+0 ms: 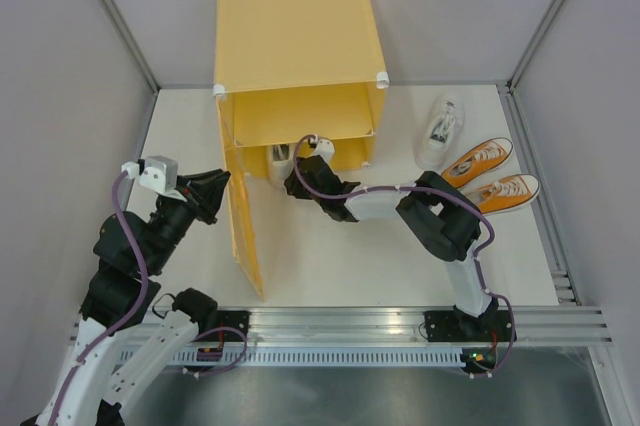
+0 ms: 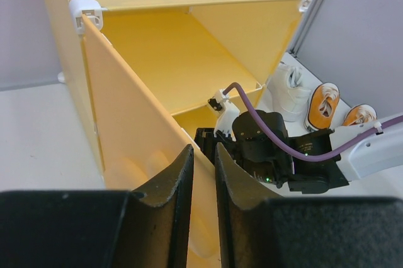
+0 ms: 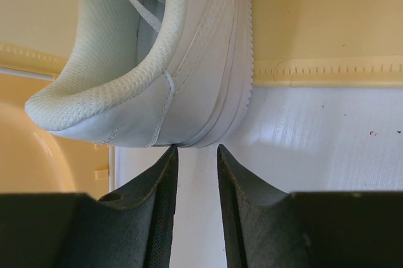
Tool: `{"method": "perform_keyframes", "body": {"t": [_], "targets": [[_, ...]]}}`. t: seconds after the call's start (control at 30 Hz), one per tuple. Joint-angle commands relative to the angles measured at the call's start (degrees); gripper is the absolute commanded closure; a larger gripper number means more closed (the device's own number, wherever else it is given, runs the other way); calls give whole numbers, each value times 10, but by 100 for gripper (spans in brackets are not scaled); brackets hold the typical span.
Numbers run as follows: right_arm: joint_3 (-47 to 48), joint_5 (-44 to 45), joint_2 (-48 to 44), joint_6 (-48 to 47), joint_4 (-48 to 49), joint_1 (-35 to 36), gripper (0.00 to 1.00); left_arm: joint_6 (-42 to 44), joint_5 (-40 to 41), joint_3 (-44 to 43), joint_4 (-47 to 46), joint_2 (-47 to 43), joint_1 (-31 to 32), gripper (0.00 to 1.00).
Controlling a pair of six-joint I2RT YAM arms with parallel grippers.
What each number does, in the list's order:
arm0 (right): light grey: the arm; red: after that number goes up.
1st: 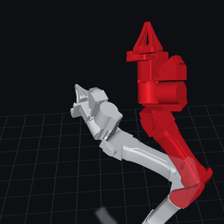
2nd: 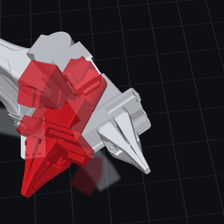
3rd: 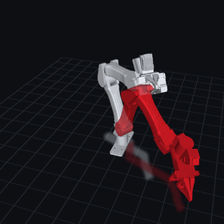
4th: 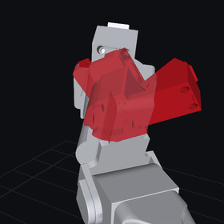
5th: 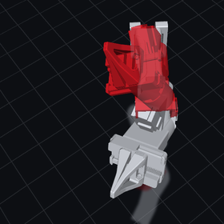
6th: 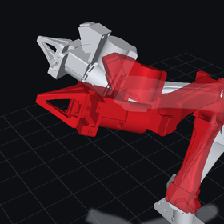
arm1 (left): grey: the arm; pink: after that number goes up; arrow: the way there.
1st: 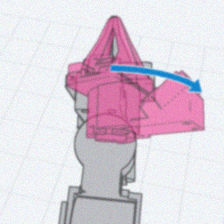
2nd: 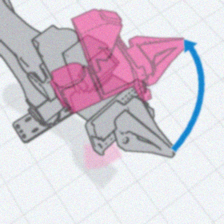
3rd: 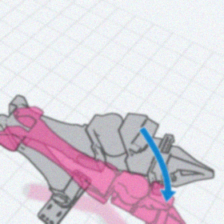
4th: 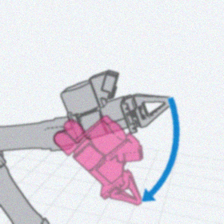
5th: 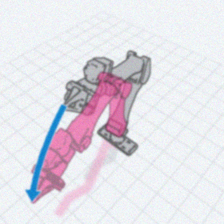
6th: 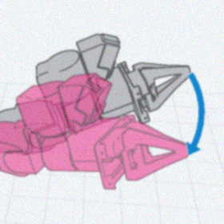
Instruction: Place and organize the shoes in the shoe cabinet
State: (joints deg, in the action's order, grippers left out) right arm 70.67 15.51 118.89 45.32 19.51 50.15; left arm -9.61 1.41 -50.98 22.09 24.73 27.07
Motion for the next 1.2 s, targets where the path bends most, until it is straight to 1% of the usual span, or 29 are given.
{"method": "perform_keyframes", "body": {"t": [0.0, 0.3, 0.53, 0.77, 0.87, 0.93, 1.0, 1.17], "targets": [[39, 55, -16, -8, 26, -13, 64, 27, -6, 23, 87, 9, 1, 76], [60, 82, -8, -3, 34, -17, 64, 28, -11, 25, 87, 10, 0, 76], [103, 80, 20, -4, 20, -23, 63, 28, -11, 25, 88, 10, 0, 76], [111, 82, 32, 2, 19, -29, 64, 28, -11, 25, 88, 10, 0, 76], [93, 68, 23, 3, 32, -30, 64, 28, -11, 25, 88, 10, 0, 76], [63, 62, 6, -3, 51, -26, 64, 28, -11, 24, 88, 10, 0, 76], [39, 69, -11, -8, 61, -16, 64, 28, -25, 24, 87, 10, 0, 76], [8, 94, -31, -5, 77, 20, 64, 27, -25, 25, 87, 9, 1, 76]]}}
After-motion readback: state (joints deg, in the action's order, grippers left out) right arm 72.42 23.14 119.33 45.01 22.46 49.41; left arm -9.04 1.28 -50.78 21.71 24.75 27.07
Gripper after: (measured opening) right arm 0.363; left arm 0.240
